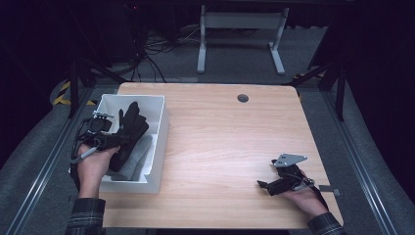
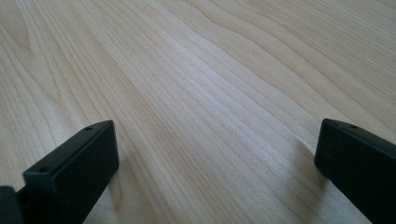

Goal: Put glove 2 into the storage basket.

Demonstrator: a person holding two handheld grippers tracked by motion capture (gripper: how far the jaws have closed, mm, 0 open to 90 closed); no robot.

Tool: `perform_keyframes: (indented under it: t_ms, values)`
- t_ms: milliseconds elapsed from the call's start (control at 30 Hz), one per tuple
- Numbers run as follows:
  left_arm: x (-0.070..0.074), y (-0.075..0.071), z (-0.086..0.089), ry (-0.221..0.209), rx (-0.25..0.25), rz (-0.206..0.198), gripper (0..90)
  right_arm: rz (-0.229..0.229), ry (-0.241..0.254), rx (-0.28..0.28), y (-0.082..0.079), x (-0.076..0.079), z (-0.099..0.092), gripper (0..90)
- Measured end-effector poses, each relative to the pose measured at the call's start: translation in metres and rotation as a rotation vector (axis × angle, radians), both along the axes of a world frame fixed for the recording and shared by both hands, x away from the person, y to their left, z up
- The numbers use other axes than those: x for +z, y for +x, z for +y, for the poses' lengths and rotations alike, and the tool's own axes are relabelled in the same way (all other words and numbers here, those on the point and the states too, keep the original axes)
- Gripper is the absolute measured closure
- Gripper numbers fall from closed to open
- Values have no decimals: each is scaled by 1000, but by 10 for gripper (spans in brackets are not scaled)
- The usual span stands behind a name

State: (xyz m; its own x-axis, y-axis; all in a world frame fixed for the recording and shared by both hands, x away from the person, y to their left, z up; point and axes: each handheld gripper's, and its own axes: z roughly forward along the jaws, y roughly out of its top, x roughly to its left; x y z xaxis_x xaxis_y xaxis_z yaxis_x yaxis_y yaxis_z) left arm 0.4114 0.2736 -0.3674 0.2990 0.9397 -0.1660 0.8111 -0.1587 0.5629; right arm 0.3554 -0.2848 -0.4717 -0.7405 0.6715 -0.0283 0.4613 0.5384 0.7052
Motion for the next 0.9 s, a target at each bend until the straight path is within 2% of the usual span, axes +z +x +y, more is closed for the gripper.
perform_keyframes:
  t_ms: [133,200,400,500,633,700,733,800,900]
  values:
    - [-15,4,3,6,17,26,638,0,0,0,0,0,0,0]
    - [-18,4,4,1,19,30,638,0,0,0,0,0,0,0]
    - [-20,5,1,24,10,38,620,0,0,0,0,0,0,0]
    - [-17,5,0,35,11,35,527,0,0,0,0,0,0,0]
    - [-10,4,0,57,14,15,378,0,0,0,0,0,0,0]
    - [-7,3,1,56,15,4,336,0,0,0,0,0,0,0]
    - [-3,2,1,54,13,-15,336,0,0,0,0,0,0,0]
    - [1,1,2,56,15,-31,277,0,0,0,0,0,0,0]
    - [13,-2,0,42,-3,-69,264,0,0,0,0,0,0,0]
